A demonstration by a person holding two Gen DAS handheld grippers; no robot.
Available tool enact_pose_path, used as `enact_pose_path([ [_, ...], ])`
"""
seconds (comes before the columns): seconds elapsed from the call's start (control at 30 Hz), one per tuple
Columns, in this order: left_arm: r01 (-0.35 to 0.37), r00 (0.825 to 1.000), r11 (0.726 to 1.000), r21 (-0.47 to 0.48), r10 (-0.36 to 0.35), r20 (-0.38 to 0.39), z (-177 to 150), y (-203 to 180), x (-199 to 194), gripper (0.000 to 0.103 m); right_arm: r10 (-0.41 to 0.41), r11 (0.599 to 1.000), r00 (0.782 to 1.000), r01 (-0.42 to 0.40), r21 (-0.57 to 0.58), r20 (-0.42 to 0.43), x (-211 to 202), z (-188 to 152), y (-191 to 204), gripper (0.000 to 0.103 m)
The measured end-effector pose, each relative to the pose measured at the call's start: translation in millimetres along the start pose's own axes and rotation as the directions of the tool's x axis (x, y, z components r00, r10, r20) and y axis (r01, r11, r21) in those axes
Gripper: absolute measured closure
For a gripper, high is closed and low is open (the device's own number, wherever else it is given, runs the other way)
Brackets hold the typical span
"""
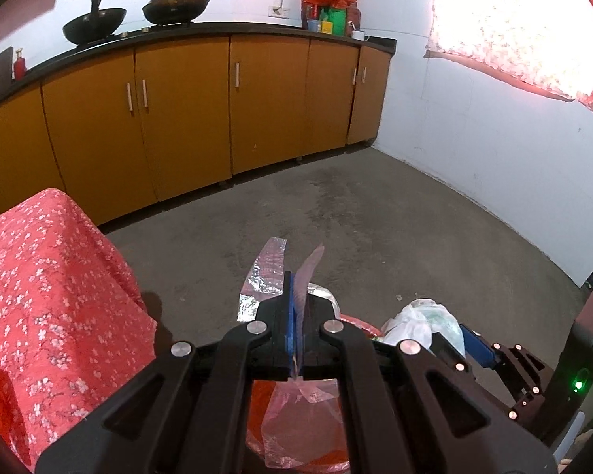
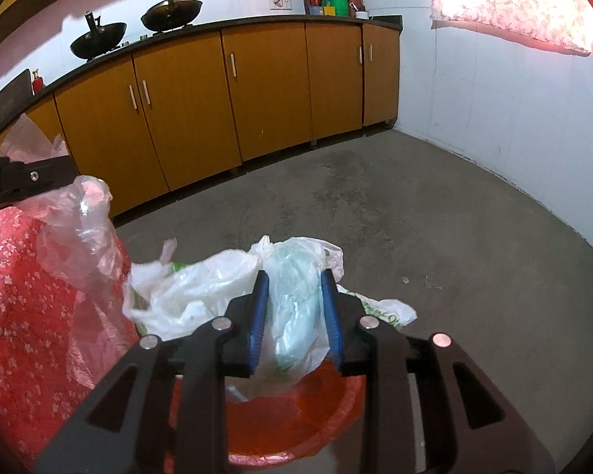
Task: Collect trash
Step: 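Carry both bags over the orange basket and open both tools to drop them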
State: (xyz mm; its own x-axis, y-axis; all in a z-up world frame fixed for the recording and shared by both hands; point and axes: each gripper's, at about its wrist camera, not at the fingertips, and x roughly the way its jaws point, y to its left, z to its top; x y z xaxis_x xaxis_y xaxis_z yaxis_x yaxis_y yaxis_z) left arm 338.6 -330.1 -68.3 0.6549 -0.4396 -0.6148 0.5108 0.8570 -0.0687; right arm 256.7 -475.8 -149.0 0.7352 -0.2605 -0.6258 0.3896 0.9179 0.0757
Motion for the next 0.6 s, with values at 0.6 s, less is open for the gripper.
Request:
enact_pose_path([
  [0.6,0.061,0.998,0.997,-0.044,-0.061,-0.008,-0.9,6.1,1.9,0.070,-0.031,0.999,0.999,0.031,0.010,0.041,-23.0,1.2,-6.5,0.069],
])
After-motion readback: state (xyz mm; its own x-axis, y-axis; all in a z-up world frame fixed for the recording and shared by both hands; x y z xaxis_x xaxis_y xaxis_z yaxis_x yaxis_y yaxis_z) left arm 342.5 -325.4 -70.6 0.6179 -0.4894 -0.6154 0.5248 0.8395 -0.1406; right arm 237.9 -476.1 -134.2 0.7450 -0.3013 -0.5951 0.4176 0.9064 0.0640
